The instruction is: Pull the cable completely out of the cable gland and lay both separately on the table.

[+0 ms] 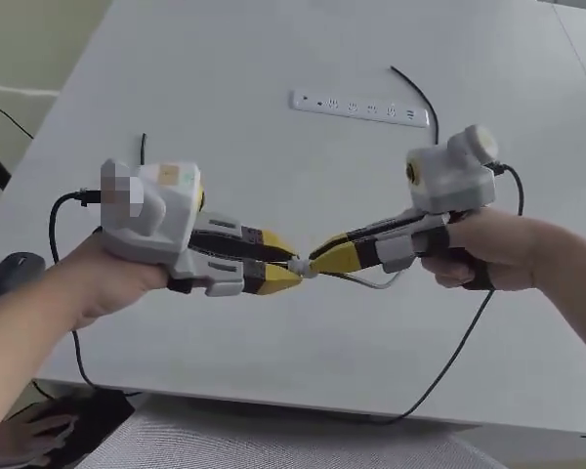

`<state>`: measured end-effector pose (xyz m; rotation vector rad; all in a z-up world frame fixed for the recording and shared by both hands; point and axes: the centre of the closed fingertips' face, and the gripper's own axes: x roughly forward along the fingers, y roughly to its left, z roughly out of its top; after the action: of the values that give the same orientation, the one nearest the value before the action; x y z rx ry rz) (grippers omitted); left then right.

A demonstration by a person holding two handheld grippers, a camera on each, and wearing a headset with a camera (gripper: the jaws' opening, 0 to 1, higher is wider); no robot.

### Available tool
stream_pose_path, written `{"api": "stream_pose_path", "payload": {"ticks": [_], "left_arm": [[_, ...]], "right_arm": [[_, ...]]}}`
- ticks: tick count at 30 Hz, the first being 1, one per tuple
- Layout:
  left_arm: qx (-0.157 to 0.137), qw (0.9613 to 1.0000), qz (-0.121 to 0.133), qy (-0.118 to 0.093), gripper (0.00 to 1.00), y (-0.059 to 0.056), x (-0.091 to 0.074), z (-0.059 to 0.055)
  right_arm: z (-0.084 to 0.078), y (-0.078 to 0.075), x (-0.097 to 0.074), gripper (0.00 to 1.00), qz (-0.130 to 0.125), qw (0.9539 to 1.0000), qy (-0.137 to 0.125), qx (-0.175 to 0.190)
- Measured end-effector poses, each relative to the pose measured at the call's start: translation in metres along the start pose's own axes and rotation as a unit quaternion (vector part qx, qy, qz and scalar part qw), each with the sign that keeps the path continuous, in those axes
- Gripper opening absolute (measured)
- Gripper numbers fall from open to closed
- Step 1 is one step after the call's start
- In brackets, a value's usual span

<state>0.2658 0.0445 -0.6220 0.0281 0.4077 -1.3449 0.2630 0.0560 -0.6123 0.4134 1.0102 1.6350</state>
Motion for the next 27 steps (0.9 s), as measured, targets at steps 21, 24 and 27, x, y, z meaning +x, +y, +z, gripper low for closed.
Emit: {"api": "stream_pose_path", "payload": {"ticks": [21,24,27], "left_arm": [[-0.029,0.9995,-0.005,-0.004,0.14,-0.001,0.005,-0.002],[-0.042,0.9991,-0.005,-0.007,0.14,-0.002,0.003,0.000],[-0.057,0.9982,-0.002,-0.017,0.14,0.001,-0.001,0.002]], "right_arm": [[-0.011,-0.004,0.001,0.07,-0.047,0.9897,0.065,-0.119],[-0.011,-0.003,0.001,0.07,-0.076,0.9738,0.084,-0.197],[-0.006,-0.001,0.002,0.06,-0.113,0.9571,0.096,-0.249]]}}
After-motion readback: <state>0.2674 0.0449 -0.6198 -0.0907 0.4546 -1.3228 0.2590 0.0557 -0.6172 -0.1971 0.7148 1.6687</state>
